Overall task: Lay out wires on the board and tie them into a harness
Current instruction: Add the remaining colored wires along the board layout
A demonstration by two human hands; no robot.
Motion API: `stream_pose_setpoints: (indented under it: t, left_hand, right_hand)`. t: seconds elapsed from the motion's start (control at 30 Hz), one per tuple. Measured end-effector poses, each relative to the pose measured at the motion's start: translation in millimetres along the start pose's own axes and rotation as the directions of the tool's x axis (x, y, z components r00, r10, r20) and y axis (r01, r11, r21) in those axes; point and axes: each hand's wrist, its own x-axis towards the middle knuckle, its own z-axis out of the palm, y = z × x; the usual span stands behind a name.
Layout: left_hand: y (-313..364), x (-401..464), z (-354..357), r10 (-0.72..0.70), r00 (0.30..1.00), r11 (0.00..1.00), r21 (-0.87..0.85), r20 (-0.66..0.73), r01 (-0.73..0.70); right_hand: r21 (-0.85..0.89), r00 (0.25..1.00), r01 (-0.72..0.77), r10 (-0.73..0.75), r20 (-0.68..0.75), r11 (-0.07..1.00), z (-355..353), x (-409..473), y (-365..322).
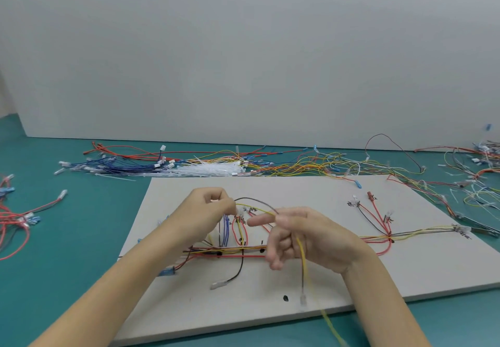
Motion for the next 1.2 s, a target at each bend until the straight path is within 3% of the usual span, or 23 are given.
stream_pose_setpoints:
  t: [0.17, 0.37, 0.7, 0.97, 1.2]
  left_hand:
    - [-6, -1, -19, -0.012, 0.994, 0.993, -0.117, 0.112, 0.025]
    - [-17, -6, -47, 0.045, 0.967, 0.984, -0.180, 0.249, 0.001]
    - [-25, -6, -66, 0.038, 0.992, 0.993, -0.113, 0.124, -0.023]
    - [-26, -11, -78, 0.040, 0.984, 0.999, -0.026, 0.174, -0.036]
    - [-28, -14, -85, 0.039, 0.972, 0.999, -0.039, 0.233, -0.030]
  right_hand:
    - [-0.003, 0.986, -0.044, 0.043, -0.161, 0.999, -12, -2, 0]
    - [-0.048, 0.989, -0.013, 0.006, -0.149, 0.999, -24, -15, -5]
    - [-0.104, 0.973, -0.061, 0.036, -0.226, 0.993, -34, -32, -10]
    - [-0.057, 0.969, -0.051, 0.036, -0.243, 0.997, -46, -47, -8]
    - [-0.138, 0.974, -0.097, 0.066, -0.215, 0.986, -55, -60, -7]
